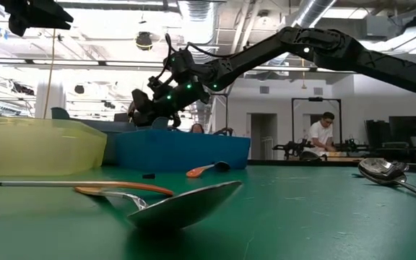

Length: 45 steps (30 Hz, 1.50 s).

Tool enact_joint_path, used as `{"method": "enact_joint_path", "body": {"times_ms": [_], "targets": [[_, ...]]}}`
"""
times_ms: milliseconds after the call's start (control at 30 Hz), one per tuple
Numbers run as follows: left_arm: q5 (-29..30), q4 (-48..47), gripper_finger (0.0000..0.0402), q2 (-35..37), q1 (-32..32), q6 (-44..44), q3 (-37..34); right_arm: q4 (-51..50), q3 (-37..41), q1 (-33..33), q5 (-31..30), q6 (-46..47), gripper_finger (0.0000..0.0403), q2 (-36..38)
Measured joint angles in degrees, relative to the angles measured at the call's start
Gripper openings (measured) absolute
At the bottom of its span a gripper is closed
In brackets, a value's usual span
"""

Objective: Sort silverware by color (type)
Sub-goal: Put the blue spoon into the light blue bin, then put the orange spoon into the blue bin

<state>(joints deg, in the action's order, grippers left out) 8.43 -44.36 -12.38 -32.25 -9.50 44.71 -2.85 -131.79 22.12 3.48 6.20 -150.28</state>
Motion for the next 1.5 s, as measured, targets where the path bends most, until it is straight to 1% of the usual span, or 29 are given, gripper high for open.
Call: {"method": "enact_joint_path", "body": {"times_ms": [433, 567, 667, 867, 1033, 1133, 1267, 1500], "targets": [[0.0, -0.11, 0.0122, 0.0, 0.0, 0.0, 0.0, 1.3, 0.07, -0.27, -0.17, -1.58, 0.0135, 0.02], [-0.01, -0.15, 0.0122, 0.0, 0.01, 0.0, 0.0, 2.98, 0.15, -0.52, -0.1, -1.98, 0.0157, 0.09], [0.0, -0.44, 0.0122, 0.0, 0.02, 0.0, 0.0, 3.22, 0.22, -0.73, 0.15, -1.71, 0.0163, 0.74], [0.0, -0.43, 0.0122, 0.0, 0.0, 0.07, 0.0, 4.98, 0.15, -1.32, 1.24, -2.0, 0.0161, 2.48], [-0.01, -0.42, 0.0122, 0.0, 0.0, 0.14, 0.0, 4.86, 0.13, -1.54, 1.25, -3.04, 0.016, 6.51], [0.0, -0.44, 0.0122, 0.0, 0.0, 0.18, 0.0, 2.39, 0.09, -1.45, 1.23, -4.06, 0.016, 9.67], [0.0, -1.06, 0.0122, 0.0, 0.01, 0.2, 0.0, -4.73, 0.09, -1.41, 1.19, -6.69, 0.016, 14.85], [-0.2, -1.87, 0.0122, 0.0, 0.01, 0.17, 0.0, -23.2, 0.04, -1.41, 0.48, -7.92, 0.016, 24.57]]}}
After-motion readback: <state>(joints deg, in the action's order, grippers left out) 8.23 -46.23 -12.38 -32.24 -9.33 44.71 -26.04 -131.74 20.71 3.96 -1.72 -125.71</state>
